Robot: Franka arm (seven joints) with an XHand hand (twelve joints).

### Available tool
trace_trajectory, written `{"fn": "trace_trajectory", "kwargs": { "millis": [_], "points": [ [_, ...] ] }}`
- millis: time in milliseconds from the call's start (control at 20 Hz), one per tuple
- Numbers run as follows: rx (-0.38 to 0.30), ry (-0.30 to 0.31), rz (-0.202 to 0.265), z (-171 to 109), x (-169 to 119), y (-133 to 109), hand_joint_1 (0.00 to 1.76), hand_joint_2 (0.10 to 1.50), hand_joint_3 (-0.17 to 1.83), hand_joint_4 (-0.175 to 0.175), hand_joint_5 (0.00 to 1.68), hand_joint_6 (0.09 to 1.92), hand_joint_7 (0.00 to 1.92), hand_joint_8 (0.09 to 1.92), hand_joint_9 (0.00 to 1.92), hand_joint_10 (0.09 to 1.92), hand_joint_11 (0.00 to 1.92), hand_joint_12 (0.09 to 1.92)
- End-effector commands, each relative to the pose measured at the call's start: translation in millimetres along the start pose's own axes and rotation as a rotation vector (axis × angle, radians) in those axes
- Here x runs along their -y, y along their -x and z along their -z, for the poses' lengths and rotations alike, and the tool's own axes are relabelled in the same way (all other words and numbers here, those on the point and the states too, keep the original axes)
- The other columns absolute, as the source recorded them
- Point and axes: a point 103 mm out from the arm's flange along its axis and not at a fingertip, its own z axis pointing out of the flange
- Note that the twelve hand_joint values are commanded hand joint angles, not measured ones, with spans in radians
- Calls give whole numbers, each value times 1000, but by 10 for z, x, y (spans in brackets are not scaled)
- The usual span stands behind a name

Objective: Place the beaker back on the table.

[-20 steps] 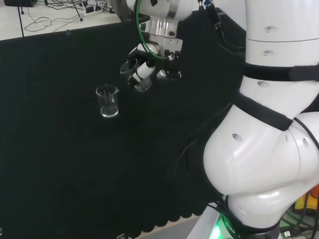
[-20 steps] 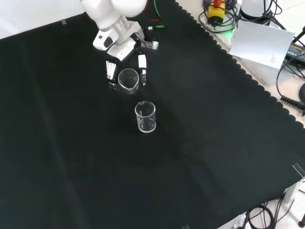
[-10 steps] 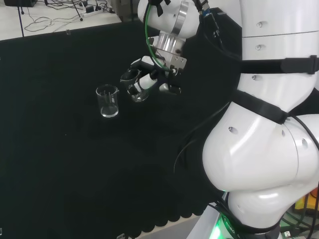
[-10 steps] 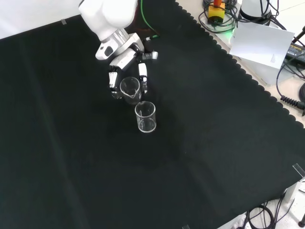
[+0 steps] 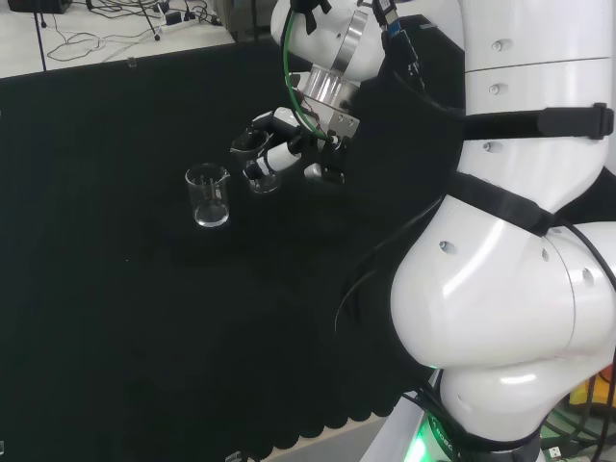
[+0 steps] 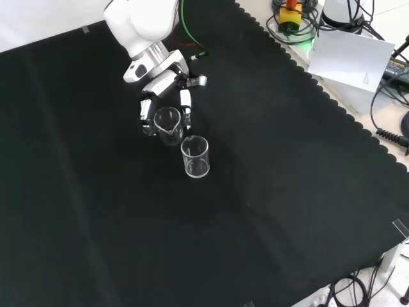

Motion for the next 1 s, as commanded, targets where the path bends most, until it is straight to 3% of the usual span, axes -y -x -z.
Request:
{"fn": "trace_trajectory", "kwargs": {
  "millis": [50,1000],
  "points": [
    [-2,-6,-14,6,-49,86,1416,1055,-175,-134,1138,794,1223,762,1474,153,986,826],
    [-14,40,-35,-43,-89,315,1414,1060,-175,-137,1128,862,1227,775,1489,87,991,809]
  ]
}}
